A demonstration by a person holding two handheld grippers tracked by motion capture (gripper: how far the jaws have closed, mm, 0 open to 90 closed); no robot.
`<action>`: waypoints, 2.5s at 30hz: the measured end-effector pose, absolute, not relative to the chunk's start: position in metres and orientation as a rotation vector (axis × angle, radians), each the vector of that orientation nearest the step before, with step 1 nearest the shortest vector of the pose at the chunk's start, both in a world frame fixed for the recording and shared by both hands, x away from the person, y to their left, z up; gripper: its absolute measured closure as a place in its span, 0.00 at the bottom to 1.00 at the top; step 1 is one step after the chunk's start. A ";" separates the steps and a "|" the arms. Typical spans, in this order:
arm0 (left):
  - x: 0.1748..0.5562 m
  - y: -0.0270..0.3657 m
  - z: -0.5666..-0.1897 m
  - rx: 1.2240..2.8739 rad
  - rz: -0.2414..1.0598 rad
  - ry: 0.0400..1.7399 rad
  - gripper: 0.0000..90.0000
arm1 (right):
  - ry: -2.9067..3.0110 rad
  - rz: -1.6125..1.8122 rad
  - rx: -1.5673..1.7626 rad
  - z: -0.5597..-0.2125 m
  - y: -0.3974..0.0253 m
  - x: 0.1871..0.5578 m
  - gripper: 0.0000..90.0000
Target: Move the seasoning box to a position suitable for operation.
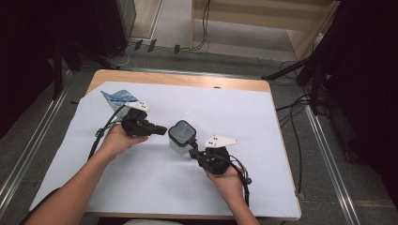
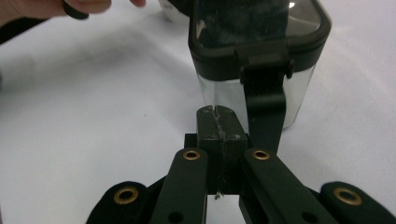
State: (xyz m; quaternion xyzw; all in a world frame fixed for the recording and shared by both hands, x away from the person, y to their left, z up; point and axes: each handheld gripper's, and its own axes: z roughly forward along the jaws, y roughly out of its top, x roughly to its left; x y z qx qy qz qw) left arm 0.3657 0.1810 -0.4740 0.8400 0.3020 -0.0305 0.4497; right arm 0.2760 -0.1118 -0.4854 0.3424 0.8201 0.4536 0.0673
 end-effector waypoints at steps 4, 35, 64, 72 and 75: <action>0.366 0.181 -0.474 2.074 -0.079 0.747 1.00 | 2.494 1.340 1.049 -0.490 -0.110 0.279 1.00; 0.354 0.161 -0.476 2.103 -0.110 0.676 1.00 | 2.420 1.338 1.178 -0.499 -0.134 0.310 1.00; 0.344 0.156 -0.470 2.095 -0.020 0.611 0.56 | 2.413 1.398 1.184 -0.492 -0.152 0.316 0.79; 0.344 0.159 -0.468 2.056 -0.054 0.583 0.32 | 2.459 1.374 1.096 -0.487 -0.156 0.315 0.62; 0.347 0.163 -0.468 2.038 -0.072 0.591 0.23 | 2.486 1.351 1.097 -0.485 -0.159 0.318 0.60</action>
